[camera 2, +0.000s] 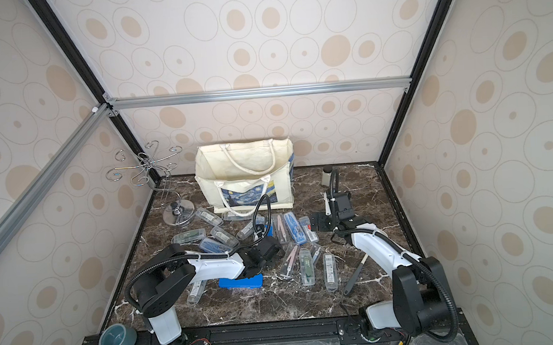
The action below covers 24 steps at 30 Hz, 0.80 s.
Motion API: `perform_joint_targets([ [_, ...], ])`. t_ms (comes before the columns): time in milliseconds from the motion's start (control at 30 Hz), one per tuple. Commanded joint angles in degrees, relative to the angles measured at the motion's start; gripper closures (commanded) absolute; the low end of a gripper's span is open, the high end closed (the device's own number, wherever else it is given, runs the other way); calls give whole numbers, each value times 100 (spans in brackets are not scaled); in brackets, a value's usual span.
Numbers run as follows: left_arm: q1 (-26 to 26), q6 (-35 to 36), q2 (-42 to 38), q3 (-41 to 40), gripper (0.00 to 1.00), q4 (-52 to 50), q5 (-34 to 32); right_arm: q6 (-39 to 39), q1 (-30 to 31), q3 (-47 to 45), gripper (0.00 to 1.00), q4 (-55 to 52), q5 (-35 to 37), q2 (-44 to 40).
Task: Put the compass set into the canvas bag
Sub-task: Pick up the compass set from the compass set.
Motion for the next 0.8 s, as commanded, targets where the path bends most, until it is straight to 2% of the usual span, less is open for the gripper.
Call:
perform_joint_targets([
  [0, -57, 95, -174, -195, 47, 215, -70, -9, 35, -67, 0, 105, -268, 91],
  [167, -59, 517, -330, -493, 47, 804, -45, -25, 30, -163, 0, 442, -1029, 170],
  [400, -57, 1105, -766, -1326, 47, 2436, 232, 310, 82, -241, 0, 1087, -2219, 541],
  [500, -57, 1336, -899, -1655, 47, 3147, 493, 358, 132, -226, 1, 1317, -2479, 721],
  [633, -52, 1555, -957, -1886, 47, 3829, 899, 434, 436, -141, 5, 1553, -2725, 972],
  [767, -57, 1704, -985, -1936, 47, 4259, 1258, 587, 648, -7, 18, 1822, -2950, 1284],
])
